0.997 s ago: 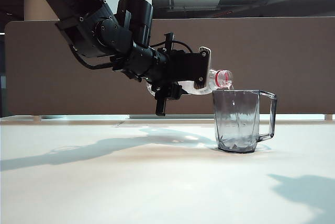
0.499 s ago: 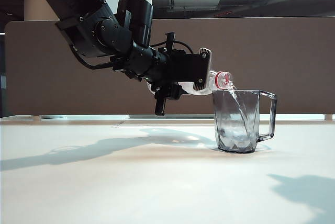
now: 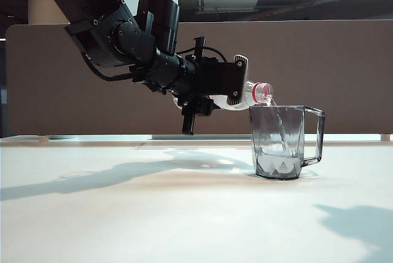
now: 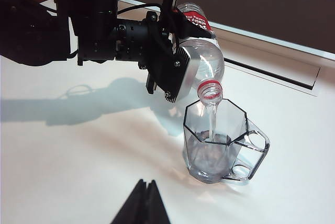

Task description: Pick up the mineral water bottle with the left hand on the table and pour water into the mug until it's half full.

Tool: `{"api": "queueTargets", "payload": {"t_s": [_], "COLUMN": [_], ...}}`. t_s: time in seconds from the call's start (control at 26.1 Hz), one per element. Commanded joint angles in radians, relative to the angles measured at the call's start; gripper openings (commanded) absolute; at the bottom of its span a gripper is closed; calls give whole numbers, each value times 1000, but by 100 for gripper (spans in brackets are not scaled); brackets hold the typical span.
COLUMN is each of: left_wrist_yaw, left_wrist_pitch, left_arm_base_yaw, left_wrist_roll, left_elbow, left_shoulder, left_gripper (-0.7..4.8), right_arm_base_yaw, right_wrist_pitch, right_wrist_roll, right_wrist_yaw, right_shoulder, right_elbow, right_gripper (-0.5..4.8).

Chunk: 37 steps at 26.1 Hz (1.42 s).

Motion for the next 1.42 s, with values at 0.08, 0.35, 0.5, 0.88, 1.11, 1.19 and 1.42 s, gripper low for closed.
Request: {"api": "queueTargets", "payload": {"t_s": [0.08,0.35,0.5,0.88,1.11,1.19,1.42], "left_wrist_yaw": [4,4,4,4,4,4,4], "left_wrist_pitch": [47,48,48,47,46,46,45], "left_arm_base_yaw": [0,0,0,0,-4,-5,-10], "left_wrist_roll": [1,19,19,12,-148,-177,-405], "left_elbow": [8,8,8,8,8,8,8], "left_shoulder": [-13,-13,-13,-13,-13,-13,-14], "left_gripper": [161,161,161,161,161,161,161], "right_arm_base_yaw": [0,0,0,0,0,-1,-1], "right_wrist_pitch": [13,13,13,5,2,2,2], "right_wrist_roll": [8,8,8,8,8,8,8], "right_wrist_yaw": [-1,-1,-1,-1,-1,0,0], "right_shoulder": [-1,-1,-1,-1,-1,-1,-1], "right_elbow": [6,6,6,6,6,6,6], "right_gripper": [-2,-2,-2,-2,-2,-2,-2]}}
